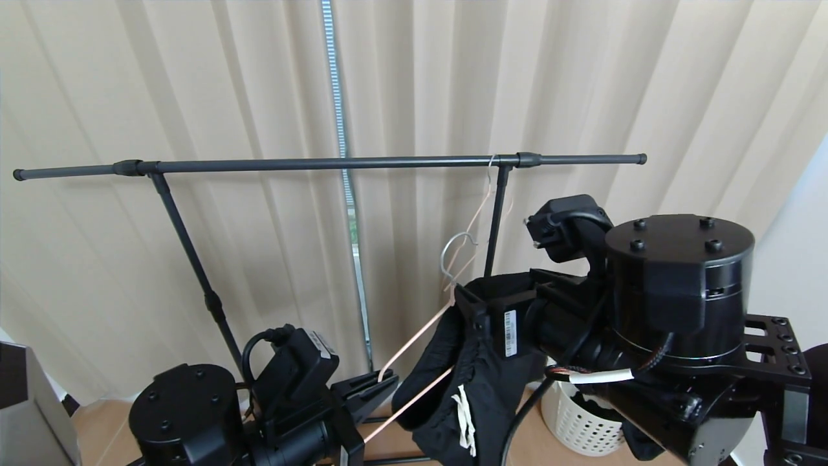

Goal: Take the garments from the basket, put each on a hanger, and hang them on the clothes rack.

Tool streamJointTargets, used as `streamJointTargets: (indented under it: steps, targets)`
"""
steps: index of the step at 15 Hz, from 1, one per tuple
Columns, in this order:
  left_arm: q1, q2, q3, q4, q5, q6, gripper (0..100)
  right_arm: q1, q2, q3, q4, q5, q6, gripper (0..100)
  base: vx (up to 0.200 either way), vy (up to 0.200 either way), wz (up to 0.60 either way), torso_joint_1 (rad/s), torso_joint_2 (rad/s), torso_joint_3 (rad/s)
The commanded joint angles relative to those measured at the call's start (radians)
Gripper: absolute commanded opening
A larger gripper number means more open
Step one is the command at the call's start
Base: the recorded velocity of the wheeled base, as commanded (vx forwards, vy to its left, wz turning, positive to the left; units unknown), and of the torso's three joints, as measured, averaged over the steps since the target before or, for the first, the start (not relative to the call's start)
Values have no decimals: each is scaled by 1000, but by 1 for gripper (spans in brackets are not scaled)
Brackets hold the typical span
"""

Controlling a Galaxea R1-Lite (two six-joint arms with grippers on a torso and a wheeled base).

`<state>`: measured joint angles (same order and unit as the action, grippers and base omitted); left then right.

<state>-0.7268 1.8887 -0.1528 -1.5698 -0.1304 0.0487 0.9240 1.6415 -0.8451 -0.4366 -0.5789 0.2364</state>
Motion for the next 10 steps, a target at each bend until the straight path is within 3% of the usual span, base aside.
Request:
streamJointTargets:
  steps: [1,2,7,8,10]
  targets:
    - [6,0,1,-1,0,-3,0,-25,-71,47,-4,54,-35,100,0,0,0,0,0,0]
    - [23,1,2,-1,-14,-3,0,-42,-132,86,1,146,-95,100,0,0,0,0,0,0]
    - [64,-2,10,-1,-61,-3,0,-151,-223,124,39,389,-220,100,0,0,0,0,0,0]
    - [78,-7,12,-1,-86,-1,0,-241,-235,100,128,522,-333,100,0,0,0,0,0,0]
    - [95,-31,35,-1,-138,2,0,-375,-233,26,268,717,-500,100,0,0,0,0,0,0]
